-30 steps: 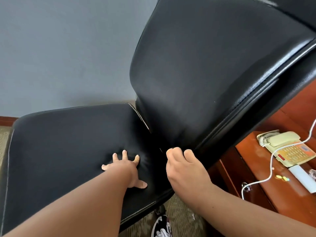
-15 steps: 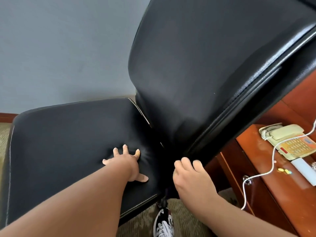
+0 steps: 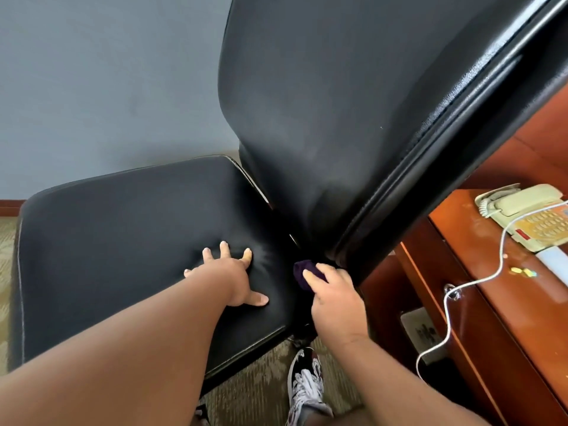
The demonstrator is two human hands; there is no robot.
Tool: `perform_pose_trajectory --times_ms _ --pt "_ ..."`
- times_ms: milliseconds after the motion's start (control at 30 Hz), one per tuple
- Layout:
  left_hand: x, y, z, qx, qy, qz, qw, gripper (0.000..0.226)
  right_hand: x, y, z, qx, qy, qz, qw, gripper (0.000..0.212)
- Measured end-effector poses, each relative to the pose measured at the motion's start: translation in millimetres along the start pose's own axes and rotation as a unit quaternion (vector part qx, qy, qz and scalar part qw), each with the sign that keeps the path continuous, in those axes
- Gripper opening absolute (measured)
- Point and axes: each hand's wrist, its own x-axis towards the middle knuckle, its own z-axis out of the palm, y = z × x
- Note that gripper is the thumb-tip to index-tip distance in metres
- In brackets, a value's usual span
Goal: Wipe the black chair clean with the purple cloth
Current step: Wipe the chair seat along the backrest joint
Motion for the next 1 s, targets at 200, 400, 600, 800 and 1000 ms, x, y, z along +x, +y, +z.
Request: perform_pose_trajectory --times_ms 200,400,600,800,1000 --pt "1 2 -2 0.005 -0.006 -0.003 1.000 0.116 -22 -45 38 0.168 0.047 0.168 0.970 0.048" --pt "4 2 -1 0.016 -0.014 0.001 1.000 0.116 -26 -44 24 0.182 -0.002 0.110 0.977 0.046" --pt "7 3 -1 0.023 -0.020 0.003 1.000 0.117 -42 -28 24 0.159 -0.057 0.002 0.986 0.050" --pt "7 2 0 0.028 -0.010 0.007 1.000 0.118 -6 -24 24 0.169 -0.025 0.043 0.984 0.057" --pt "8 2 2 0.015 -0.004 -0.004 1.000 0.116 35 -35 29 0.141 -0.039 0.085 0.986 0.053"
